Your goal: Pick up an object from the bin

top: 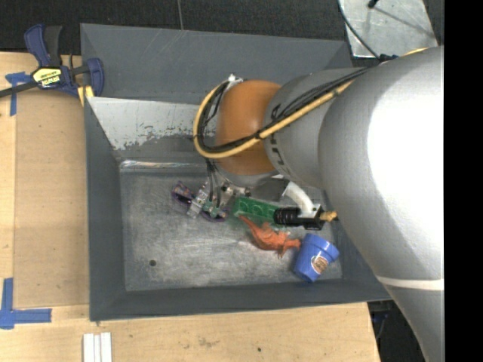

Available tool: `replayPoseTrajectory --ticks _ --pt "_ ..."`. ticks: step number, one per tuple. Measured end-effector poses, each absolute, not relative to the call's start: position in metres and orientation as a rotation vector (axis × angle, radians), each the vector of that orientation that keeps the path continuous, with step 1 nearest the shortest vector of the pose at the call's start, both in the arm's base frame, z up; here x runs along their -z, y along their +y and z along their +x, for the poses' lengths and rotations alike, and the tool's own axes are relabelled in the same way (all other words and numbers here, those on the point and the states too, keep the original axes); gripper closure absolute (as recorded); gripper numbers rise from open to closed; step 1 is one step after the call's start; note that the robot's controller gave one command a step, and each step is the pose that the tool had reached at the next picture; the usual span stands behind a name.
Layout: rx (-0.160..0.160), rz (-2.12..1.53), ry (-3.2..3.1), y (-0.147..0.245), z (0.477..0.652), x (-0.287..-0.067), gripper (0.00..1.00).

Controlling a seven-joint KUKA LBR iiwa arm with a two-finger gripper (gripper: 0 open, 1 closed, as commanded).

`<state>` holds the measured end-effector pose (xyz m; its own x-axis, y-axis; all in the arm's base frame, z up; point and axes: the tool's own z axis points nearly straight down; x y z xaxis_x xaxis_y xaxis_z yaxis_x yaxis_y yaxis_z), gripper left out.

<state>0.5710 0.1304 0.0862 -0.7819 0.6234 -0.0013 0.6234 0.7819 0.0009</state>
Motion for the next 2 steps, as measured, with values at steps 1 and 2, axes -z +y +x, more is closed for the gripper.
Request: replayPoseTrajectory --ticks 1,2 --pt "0.006 1.037 2.972 0.13 0.569 -0.108 1.0" --pt "0.003 1.035 2.97 0.13 0.571 -0.131 1.0"
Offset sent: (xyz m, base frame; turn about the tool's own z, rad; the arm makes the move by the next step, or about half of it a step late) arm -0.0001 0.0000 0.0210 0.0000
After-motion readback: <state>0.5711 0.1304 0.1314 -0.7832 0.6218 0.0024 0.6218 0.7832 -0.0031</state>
